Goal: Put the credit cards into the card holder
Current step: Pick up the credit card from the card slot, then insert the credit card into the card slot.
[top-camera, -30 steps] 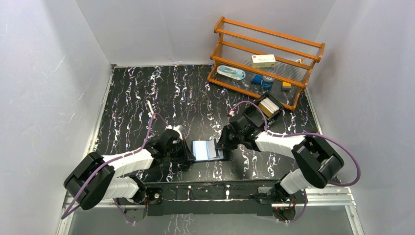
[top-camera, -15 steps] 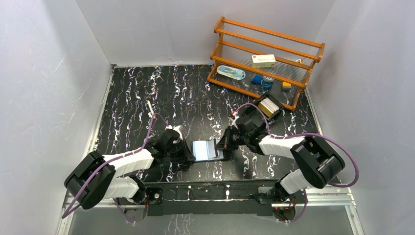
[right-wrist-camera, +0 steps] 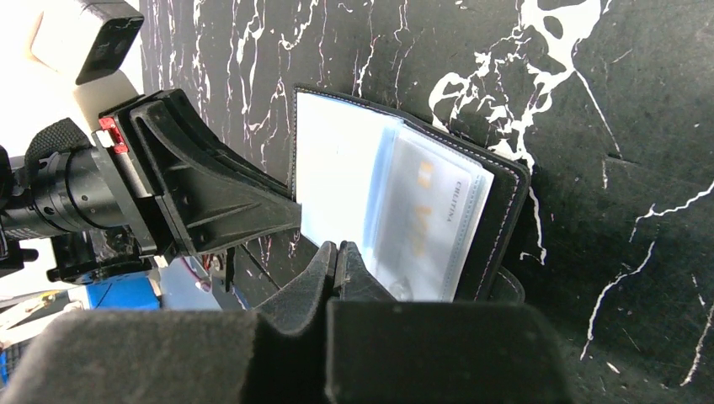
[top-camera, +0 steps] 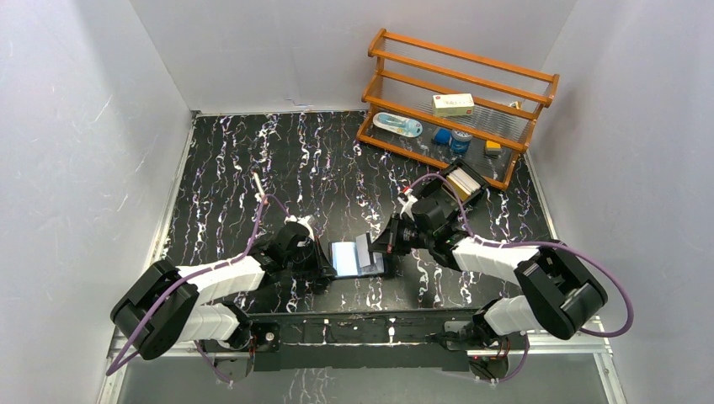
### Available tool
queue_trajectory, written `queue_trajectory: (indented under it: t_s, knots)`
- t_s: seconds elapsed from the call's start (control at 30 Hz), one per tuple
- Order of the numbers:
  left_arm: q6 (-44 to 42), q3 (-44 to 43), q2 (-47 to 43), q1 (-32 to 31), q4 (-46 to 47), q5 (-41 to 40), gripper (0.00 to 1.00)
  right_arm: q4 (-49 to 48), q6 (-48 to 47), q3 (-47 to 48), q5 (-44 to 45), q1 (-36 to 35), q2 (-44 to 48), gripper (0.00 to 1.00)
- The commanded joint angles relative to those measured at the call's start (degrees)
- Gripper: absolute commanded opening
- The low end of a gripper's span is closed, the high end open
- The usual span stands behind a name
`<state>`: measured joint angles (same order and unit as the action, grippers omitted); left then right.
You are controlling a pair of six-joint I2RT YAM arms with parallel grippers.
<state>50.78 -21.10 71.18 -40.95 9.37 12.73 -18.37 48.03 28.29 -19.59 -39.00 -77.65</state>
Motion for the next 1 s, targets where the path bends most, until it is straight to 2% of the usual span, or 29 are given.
queue_trajectory:
  t_s: [0.0, 0.33, 0.97]
  knots:
    - [-0.86, 0.41, 0.36, 0.23, -0.80, -0.09, 0.00, -4.67, 0.36, -0.89, -0.07, 0.05, -0.50, 0.00]
    - [-0.94, 0.47, 0.42, 0.17, -0.66, 0.09, 0.00, -9.47, 0.43, -1.15, 0.00, 0.07, -5.60, 0.00]
    - [-1.21, -0.08, 1.82, 0.17, -0.01, 0.76, 0.00, -25.06, 9.55, -7.17, -3.80, 0.11, -14.43, 0.00]
